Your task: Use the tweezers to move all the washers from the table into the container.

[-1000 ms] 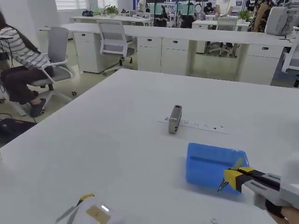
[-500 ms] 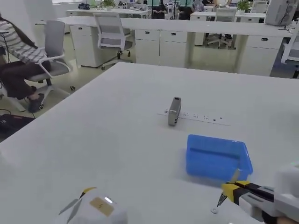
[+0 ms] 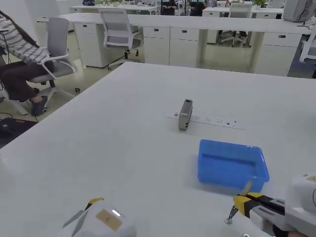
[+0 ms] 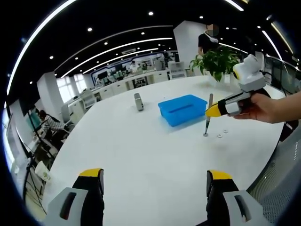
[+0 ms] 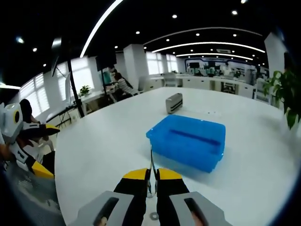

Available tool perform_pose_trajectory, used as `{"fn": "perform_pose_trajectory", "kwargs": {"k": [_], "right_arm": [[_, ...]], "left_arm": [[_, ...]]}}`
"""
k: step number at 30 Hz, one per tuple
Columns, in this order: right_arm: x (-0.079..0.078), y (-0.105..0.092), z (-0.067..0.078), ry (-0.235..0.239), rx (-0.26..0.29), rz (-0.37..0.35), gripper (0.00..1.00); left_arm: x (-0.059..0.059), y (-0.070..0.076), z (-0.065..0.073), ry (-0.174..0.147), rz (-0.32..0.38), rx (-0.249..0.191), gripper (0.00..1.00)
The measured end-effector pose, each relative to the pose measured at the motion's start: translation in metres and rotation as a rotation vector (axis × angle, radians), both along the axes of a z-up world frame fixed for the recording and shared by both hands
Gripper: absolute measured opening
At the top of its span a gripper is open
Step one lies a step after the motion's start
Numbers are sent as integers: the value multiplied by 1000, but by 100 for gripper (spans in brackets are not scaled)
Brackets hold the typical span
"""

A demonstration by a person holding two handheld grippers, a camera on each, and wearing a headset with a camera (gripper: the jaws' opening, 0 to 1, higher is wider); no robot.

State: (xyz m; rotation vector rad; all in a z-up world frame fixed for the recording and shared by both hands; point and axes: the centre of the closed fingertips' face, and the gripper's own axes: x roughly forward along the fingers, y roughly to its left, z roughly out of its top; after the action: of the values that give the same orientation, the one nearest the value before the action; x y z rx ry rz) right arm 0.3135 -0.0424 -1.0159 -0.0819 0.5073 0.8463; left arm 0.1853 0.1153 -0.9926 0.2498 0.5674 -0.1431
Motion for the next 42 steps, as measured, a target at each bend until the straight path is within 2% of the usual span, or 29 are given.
{"fn": "perform_pose_trajectory", "kwargs": {"k": [2,9,14,17,21,24,27,32,38,42], "right_arm": [[-1,0,0,-26,-21,15,2],[-10,2,-1,-59,-73,74,1],[-9,2,0,-42,-87,83,1],[-9,0,0,-39,-96,85,0],[-8,-2,5,-41,-91,78,0],[-6,-5,10,-33,-79,70,0],[-4,-7,15,-35,-72,65,0],[3,-9,28,-47,-51,52,0],[11,-7,44,-79,-50,45,0],[18,-7,49,-86,-49,40,0]], "left_arm": [[0,1,-1,3,2,0,92],[0,0,0,1,-3,0,92],[0,0,0,-1,-1,-3,92],[1,0,2,-12,-1,-8,92],[1,0,6,-33,4,-18,92],[1,2,6,-32,12,-18,92],[1,2,9,-45,15,-20,92],[1,1,11,-55,9,-22,91],[1,2,13,-65,14,-29,92],[1,1,13,-62,14,-26,92]]}}
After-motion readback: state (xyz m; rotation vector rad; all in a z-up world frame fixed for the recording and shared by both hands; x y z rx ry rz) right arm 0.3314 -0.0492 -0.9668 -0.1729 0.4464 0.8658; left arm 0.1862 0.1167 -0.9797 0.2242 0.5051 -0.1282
